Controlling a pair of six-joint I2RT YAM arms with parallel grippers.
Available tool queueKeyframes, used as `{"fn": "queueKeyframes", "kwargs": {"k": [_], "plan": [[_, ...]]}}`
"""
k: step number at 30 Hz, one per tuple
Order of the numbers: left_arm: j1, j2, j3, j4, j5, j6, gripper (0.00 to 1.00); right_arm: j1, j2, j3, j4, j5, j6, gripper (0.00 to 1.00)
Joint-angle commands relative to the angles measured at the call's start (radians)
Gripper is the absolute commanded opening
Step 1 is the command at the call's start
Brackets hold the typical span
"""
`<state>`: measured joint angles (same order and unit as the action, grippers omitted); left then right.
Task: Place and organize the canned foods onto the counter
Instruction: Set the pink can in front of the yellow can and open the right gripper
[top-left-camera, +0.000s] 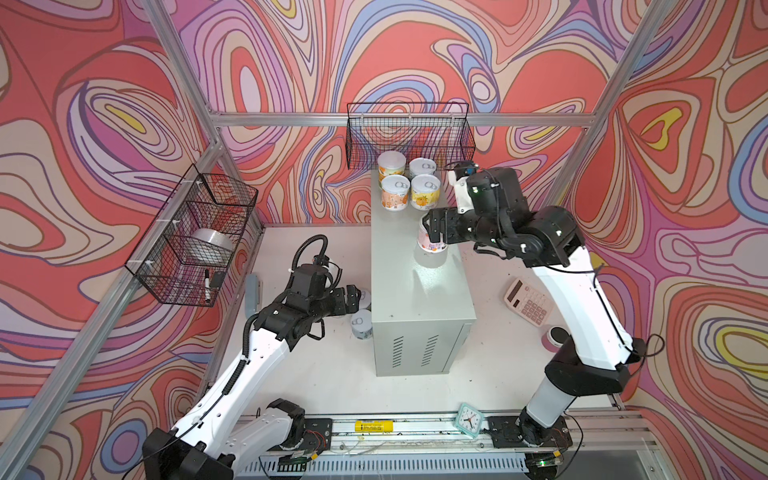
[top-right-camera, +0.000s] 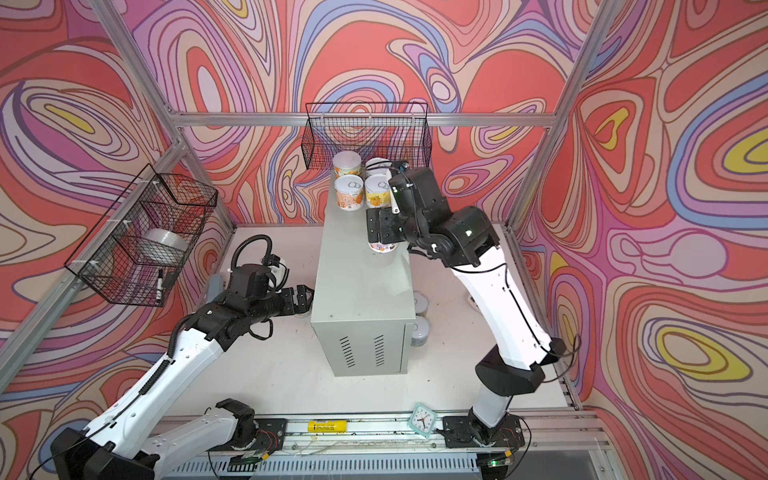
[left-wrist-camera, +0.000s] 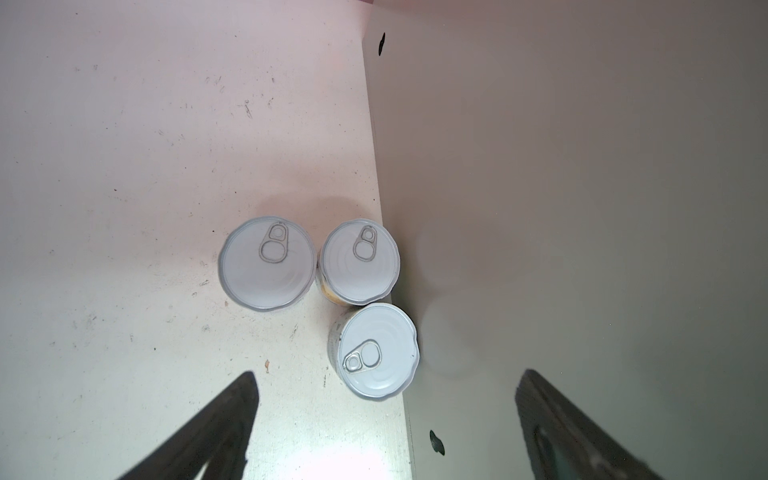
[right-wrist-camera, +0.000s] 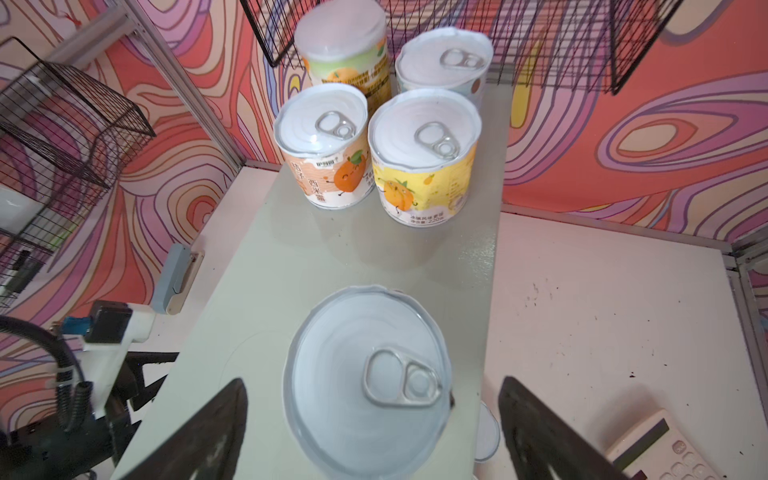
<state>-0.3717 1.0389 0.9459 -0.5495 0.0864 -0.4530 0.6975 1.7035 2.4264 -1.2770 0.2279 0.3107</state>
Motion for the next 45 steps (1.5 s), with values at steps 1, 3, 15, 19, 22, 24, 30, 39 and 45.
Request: {"fn": "queueKeyframes", "kwargs": {"k": [1,3,15,19,22,24,30,39,45], "plan": [[0.006,-0.017,-0.013,0.0,0.002,0.004,0.97,0.007,-0.052,-0.07,0.032,-0.016,0.019,0.96],[0.005,-0.014,-0.012,0.003,0.008,0.002,0.97,0.008,-0.098,-0.158,0.074,-0.045,0.024,0.95],[0.006,-0.031,-0.002,-0.018,0.003,0.003,0.96,0.007,-0.171,-0.365,0.173,-0.073,0.006,0.82],[0.007,-0.039,-0.01,-0.023,-0.005,-0.003,0.96,0.007,-0.149,-0.364,0.176,-0.049,0.004,0.81],[0.007,-0.046,-0.014,-0.029,-0.011,-0.001,0.96,0.007,-0.125,-0.348,0.175,-0.027,-0.005,0.7],[0.007,-0.049,-0.015,-0.03,-0.017,-0.001,0.96,0.007,-0.11,-0.332,0.176,-0.019,-0.01,0.63],[0.006,-0.043,-0.012,-0.026,-0.022,0.001,0.96,0.006,-0.048,-0.273,0.167,0.042,-0.03,0.65],[0.007,-0.046,-0.021,-0.026,-0.031,0.004,0.96,-0.011,0.007,-0.223,0.172,0.077,-0.032,0.65],[0.007,-0.043,-0.024,-0.024,-0.034,0.005,0.95,-0.034,0.024,-0.204,0.187,0.055,-0.036,0.65]]}}
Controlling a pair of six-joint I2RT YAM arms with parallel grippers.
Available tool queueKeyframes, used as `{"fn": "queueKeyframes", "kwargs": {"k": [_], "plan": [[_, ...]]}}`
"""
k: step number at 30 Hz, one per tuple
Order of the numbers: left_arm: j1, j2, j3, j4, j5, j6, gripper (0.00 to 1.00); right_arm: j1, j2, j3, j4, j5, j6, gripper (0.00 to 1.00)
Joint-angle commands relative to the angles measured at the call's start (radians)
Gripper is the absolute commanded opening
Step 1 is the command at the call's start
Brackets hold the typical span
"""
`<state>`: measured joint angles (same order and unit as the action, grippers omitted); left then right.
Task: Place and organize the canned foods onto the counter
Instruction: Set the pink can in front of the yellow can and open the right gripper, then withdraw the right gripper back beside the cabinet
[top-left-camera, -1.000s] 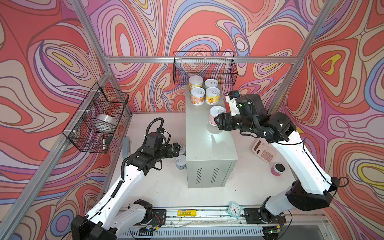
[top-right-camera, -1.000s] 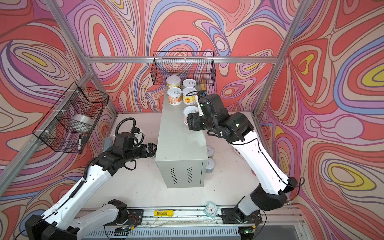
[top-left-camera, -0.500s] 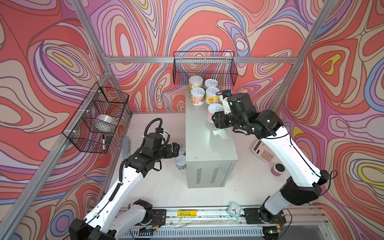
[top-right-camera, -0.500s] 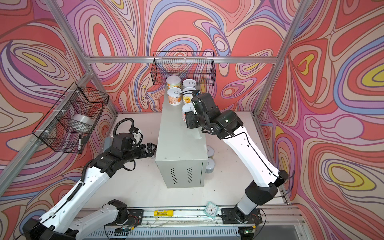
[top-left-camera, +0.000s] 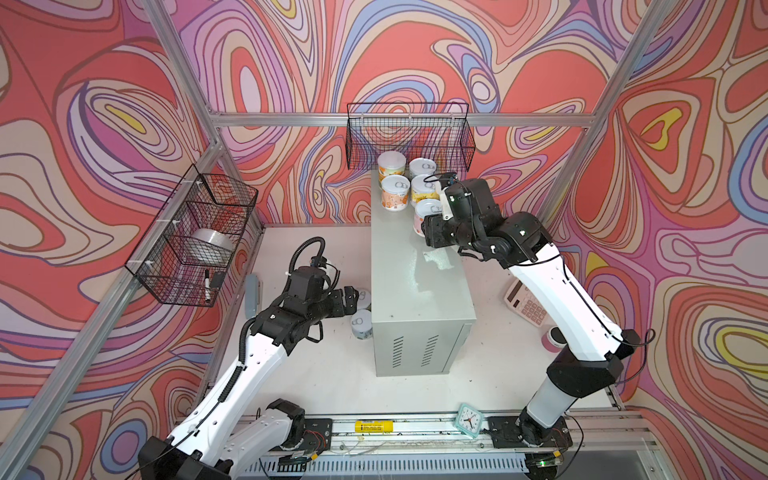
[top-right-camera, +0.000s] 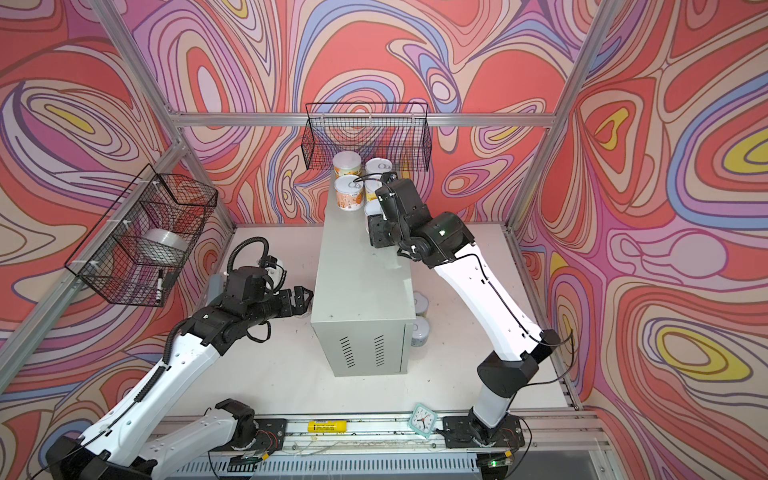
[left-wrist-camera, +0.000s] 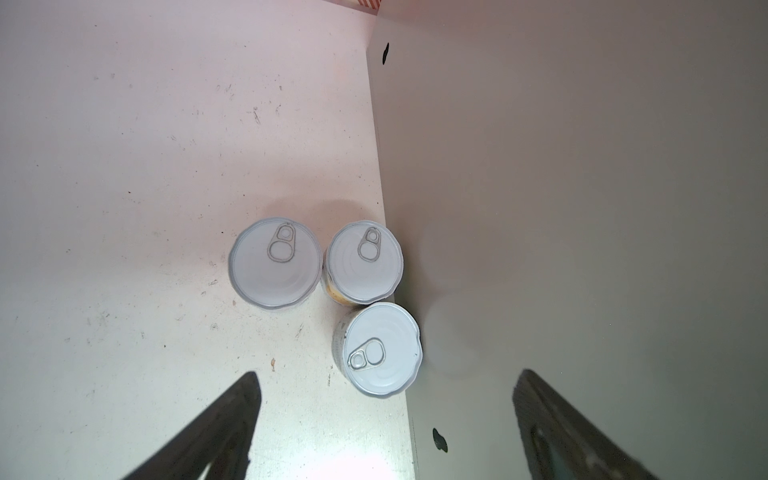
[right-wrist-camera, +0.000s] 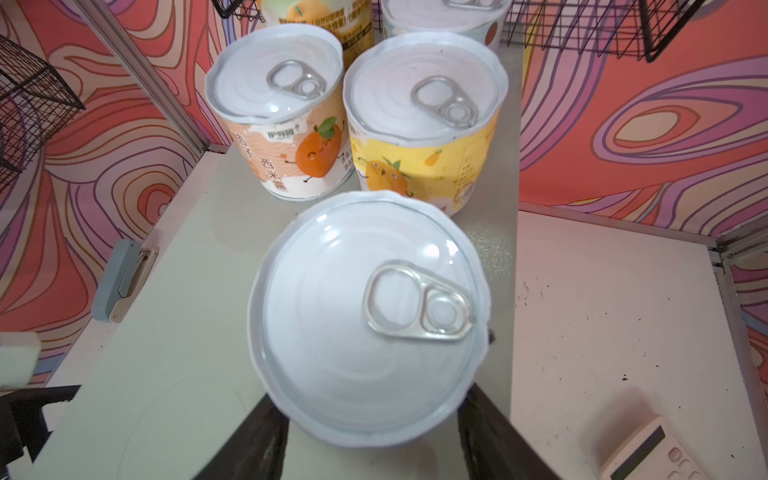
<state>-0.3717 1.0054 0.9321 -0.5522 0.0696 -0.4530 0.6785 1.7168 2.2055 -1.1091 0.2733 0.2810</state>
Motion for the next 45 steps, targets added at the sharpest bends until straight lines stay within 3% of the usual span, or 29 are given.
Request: {"fn": "queueKeyframes", "kwargs": {"k": [1,31,35,45], "plan": [[0.007,-0.007,-0.01,-0.02,-0.018,0.005,0.96,-0.02,0.012,0.018,0.024,-0.008,-0.006,0.65],[0.006,0.019,-0.006,-0.013,-0.022,0.012,0.97,-0.064,0.049,0.041,0.065,-0.073,0.013,0.65],[0.006,0.027,-0.003,-0.015,-0.035,0.011,1.0,-0.064,0.044,0.037,0.059,-0.084,0.017,0.69],[0.008,0.029,0.008,-0.083,-0.135,0.019,1.0,-0.064,-0.219,-0.14,0.06,-0.14,0.081,0.79]]}}
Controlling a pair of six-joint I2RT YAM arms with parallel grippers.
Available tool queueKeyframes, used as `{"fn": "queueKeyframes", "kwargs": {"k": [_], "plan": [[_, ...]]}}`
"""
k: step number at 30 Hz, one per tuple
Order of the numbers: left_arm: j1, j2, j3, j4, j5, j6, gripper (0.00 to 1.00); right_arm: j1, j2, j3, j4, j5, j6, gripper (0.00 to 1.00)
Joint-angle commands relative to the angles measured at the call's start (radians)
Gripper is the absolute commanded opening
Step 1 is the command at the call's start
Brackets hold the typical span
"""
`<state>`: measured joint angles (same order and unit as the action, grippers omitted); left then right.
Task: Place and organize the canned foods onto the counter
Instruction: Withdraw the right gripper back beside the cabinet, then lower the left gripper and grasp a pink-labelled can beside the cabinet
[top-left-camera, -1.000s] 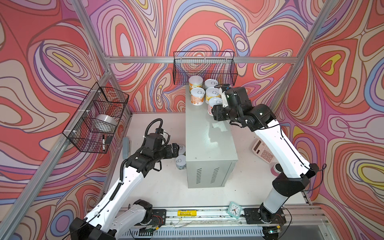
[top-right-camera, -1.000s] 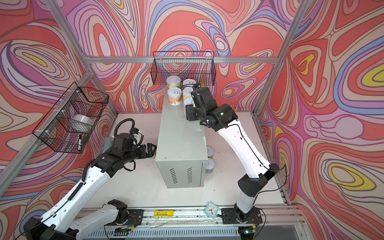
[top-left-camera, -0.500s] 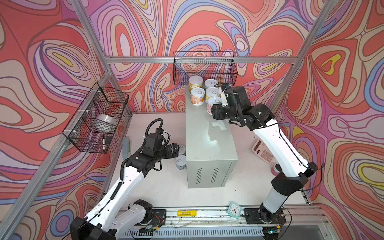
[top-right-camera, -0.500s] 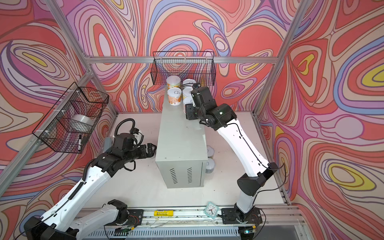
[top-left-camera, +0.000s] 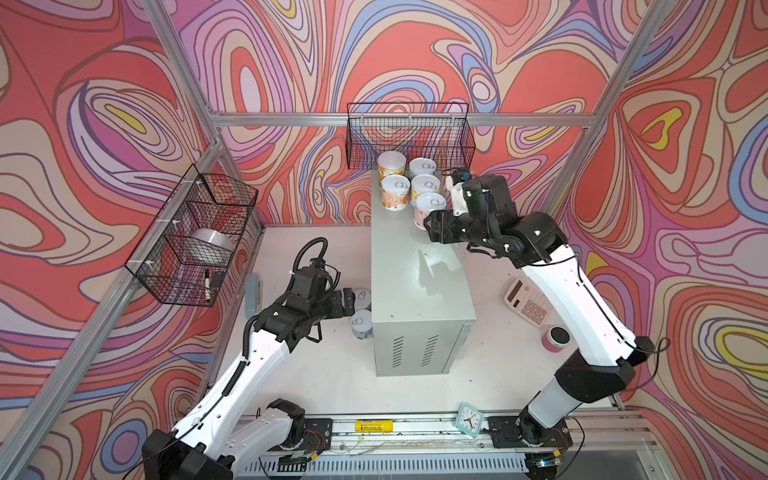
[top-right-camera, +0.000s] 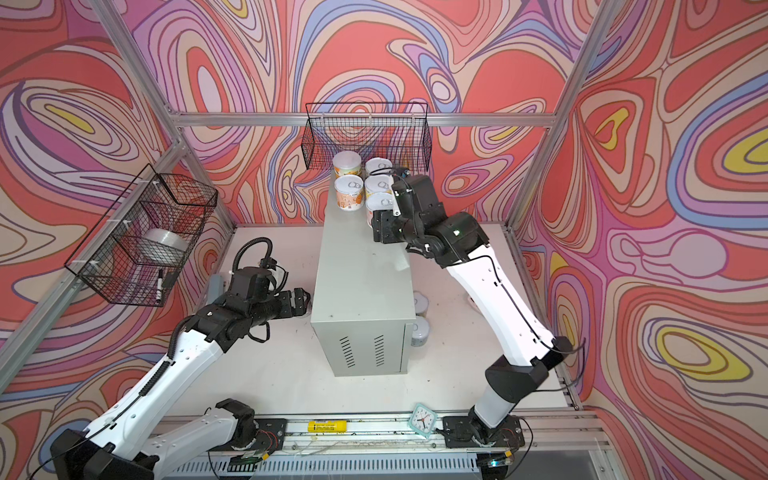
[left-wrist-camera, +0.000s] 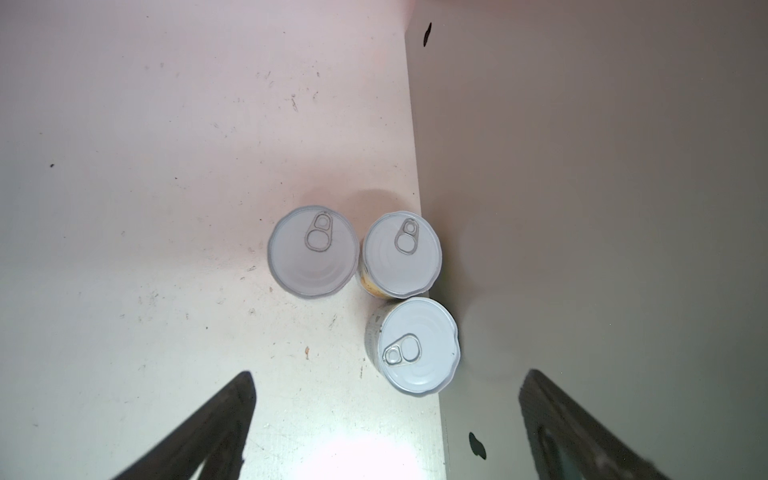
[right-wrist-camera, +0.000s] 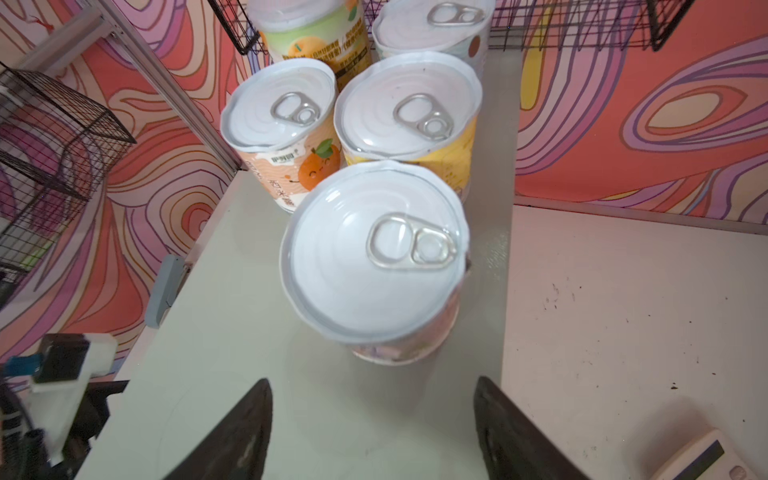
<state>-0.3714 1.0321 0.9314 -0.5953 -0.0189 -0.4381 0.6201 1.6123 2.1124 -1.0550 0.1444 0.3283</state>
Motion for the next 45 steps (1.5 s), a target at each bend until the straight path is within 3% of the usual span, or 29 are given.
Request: {"fn": "queueKeyframes", "kwargs": {"k": [1,8,13,18,29,45], "plan": [[0.007,0.007,0.002,-0.039,-0.052,-0.003,1.0,-0.006,-0.146,-0.078,0.01,-0.006,0.041,0.8],[0.009,0.108,-0.048,0.024,-0.089,-0.054,1.0,-0.03,-0.295,-0.291,-0.018,0.16,0.03,0.85],[0.013,0.181,-0.055,0.047,-0.118,-0.042,1.0,-0.132,-0.317,-0.42,0.044,0.064,0.038,0.86],[0.058,0.229,-0.08,0.096,-0.089,-0.042,0.99,-0.168,-0.308,-0.474,0.094,0.016,0.043,0.86],[0.101,0.354,-0.114,0.249,-0.022,-0.048,0.94,-0.205,-0.279,-0.529,0.133,-0.001,0.044,0.86],[0.139,0.578,-0.013,0.31,-0.079,-0.098,0.93,-0.237,-0.283,-0.569,0.153,0.002,0.029,0.86]]}}
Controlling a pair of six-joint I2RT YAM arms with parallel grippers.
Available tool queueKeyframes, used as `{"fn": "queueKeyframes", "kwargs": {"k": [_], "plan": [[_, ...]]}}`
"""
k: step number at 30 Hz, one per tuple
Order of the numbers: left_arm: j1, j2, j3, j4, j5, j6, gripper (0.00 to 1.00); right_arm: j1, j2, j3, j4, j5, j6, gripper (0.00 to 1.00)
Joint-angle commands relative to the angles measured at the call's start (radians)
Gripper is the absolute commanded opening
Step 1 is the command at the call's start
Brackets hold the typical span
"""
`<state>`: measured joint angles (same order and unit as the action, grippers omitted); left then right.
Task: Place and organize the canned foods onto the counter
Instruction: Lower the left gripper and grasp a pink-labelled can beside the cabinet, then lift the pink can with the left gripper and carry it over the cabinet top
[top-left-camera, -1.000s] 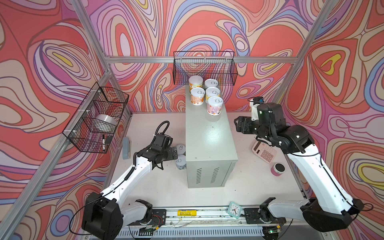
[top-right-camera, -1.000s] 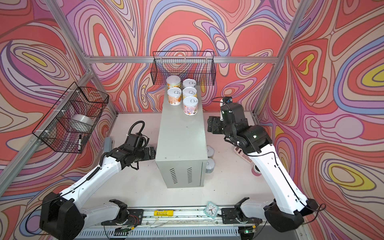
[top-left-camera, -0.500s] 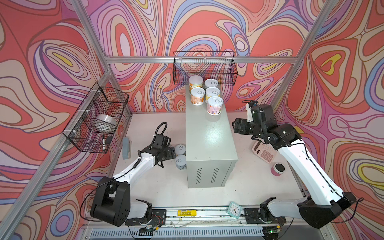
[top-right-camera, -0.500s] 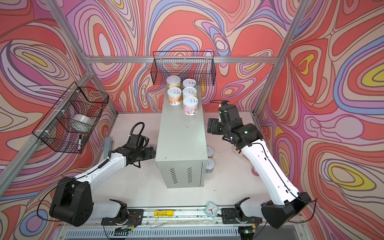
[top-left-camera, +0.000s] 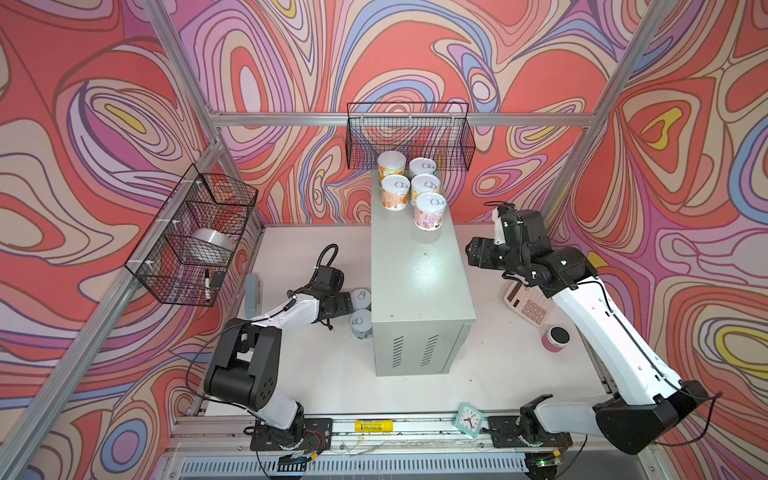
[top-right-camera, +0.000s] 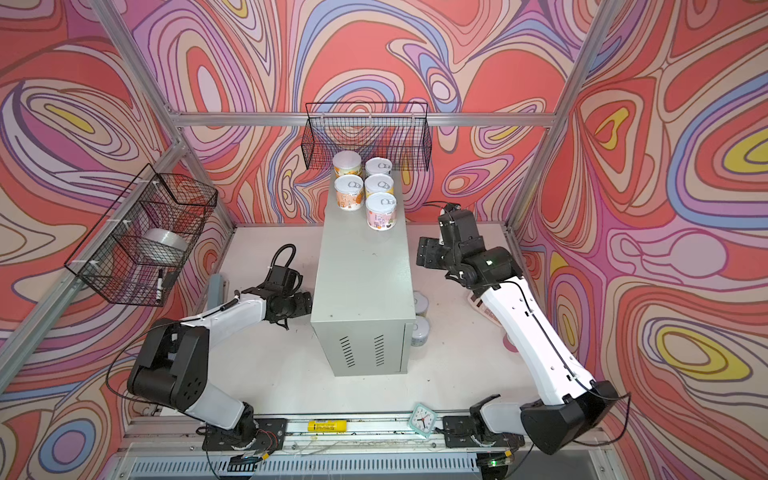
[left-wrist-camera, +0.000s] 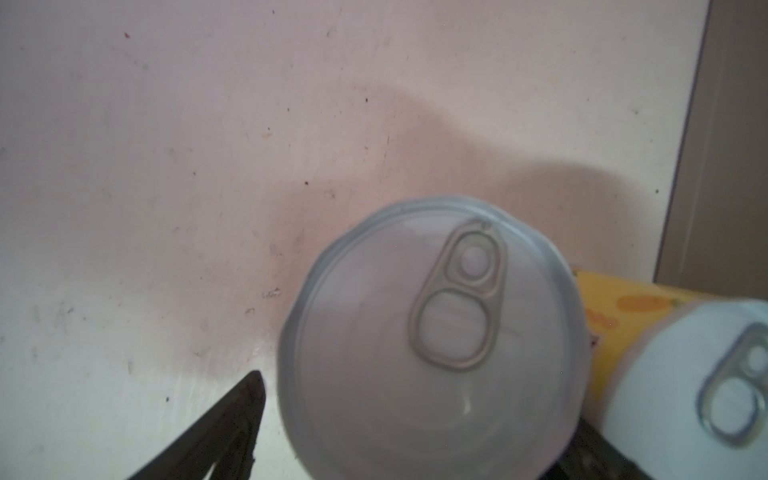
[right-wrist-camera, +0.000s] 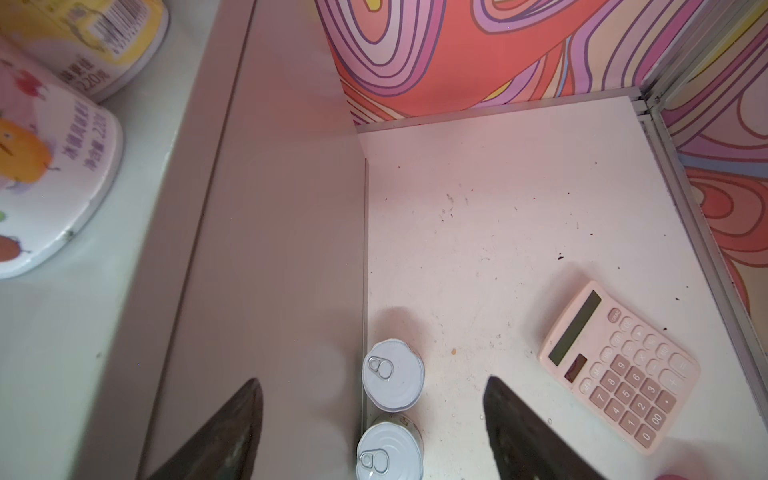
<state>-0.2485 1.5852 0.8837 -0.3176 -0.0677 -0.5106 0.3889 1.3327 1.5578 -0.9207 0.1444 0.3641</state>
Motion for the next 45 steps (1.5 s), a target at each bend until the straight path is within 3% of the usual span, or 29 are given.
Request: {"fn": "queueKeyframes", "kwargs": {"k": [1,8,21,28,29,31,37,45], "plan": [[0.02,0.039,0.041,0.032,-0.031,-0.026,0.93,-0.005,0.0,-0.016,0.019,0.0,-0.007,0.86],[0.026,0.094,0.07,0.046,-0.033,-0.027,0.9,-0.007,0.01,-0.031,0.037,-0.016,-0.009,0.86],[0.026,0.169,0.118,0.036,-0.073,-0.035,0.73,-0.009,0.02,-0.086,0.089,-0.066,0.013,0.85],[0.026,0.176,0.132,0.022,-0.073,-0.029,0.45,-0.01,-0.003,-0.121,0.112,-0.071,0.013,0.84],[0.026,0.176,0.133,0.02,-0.069,-0.026,0.37,-0.01,-0.002,-0.116,0.111,-0.074,0.013,0.84],[0.026,0.176,0.143,0.004,-0.07,-0.019,0.0,-0.01,-0.01,-0.109,0.113,-0.077,0.014,0.84],[0.026,0.062,0.143,-0.062,-0.038,0.037,0.0,-0.019,-0.034,-0.095,0.087,-0.062,0.019,0.84],[0.022,-0.202,0.2,-0.336,-0.002,0.084,0.0,-0.04,-0.095,-0.096,0.043,-0.047,0.014,0.84]]}}
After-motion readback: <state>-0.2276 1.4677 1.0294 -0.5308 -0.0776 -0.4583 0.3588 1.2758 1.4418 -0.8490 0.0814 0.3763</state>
